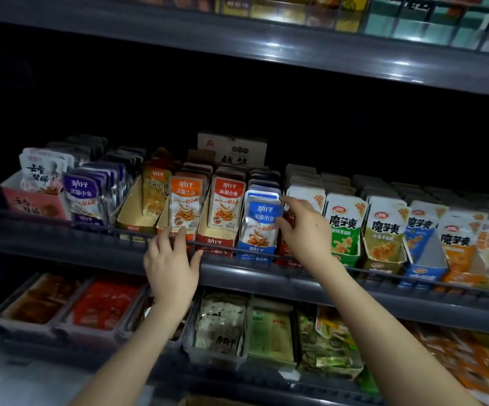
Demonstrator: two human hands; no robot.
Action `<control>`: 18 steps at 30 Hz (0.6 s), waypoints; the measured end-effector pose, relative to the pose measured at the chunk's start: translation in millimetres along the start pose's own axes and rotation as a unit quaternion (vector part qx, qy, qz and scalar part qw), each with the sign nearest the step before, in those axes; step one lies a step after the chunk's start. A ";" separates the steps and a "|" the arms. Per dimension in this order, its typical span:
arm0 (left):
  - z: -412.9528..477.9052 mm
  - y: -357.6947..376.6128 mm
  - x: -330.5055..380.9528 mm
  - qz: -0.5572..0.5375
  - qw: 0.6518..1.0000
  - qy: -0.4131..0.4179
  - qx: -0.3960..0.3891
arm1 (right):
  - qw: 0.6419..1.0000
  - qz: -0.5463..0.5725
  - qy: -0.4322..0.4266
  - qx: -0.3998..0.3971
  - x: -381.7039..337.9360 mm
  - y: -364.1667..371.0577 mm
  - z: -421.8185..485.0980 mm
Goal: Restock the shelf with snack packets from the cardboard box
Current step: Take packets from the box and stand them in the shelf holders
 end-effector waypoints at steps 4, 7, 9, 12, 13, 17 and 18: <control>1.0 -2.6 0.8 -0.004 1.000 -0.008 -0.012 | 1.000 -0.002 0.008 0.023 -1.5 -19.2 -23.2; -7.4 -6.8 0.6 -0.003 0.999 -0.004 -0.033 | 1.000 0.009 0.022 0.018 -5.5 -36.6 -56.1; -25.2 -9.7 -4.8 -0.003 0.999 -0.004 -0.048 | 0.999 0.025 0.039 0.017 -9.1 -46.6 -84.6; -67.6 -10.5 -22.7 -0.011 0.996 0.002 -0.086 | 0.996 0.052 0.076 0.008 -13.3 -52.7 -134.7; -84.2 -8.4 -31.1 -0.013 0.995 0.010 -0.099 | 0.994 0.061 0.088 0.003 -14.0 -51.0 -152.6; -163.5 15.2 -77.5 0.037 0.982 0.053 -0.175 | 0.981 0.124 0.146 -0.029 -13.8 -25.2 -233.1; -183.2 21.9 -91.0 0.053 0.978 0.051 -0.193 | 0.976 0.137 0.163 -0.041 -13.4 -14.5 -254.4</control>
Point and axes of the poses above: each hand's wrist, its own z-axis towards the middle knuckle, its own y-axis out of the palm, x = y × z, the point moved 7 cm from there along z, towards the middle knuckle, and after that the axes turned 14 degrees about -y, right-handed, at the moved point
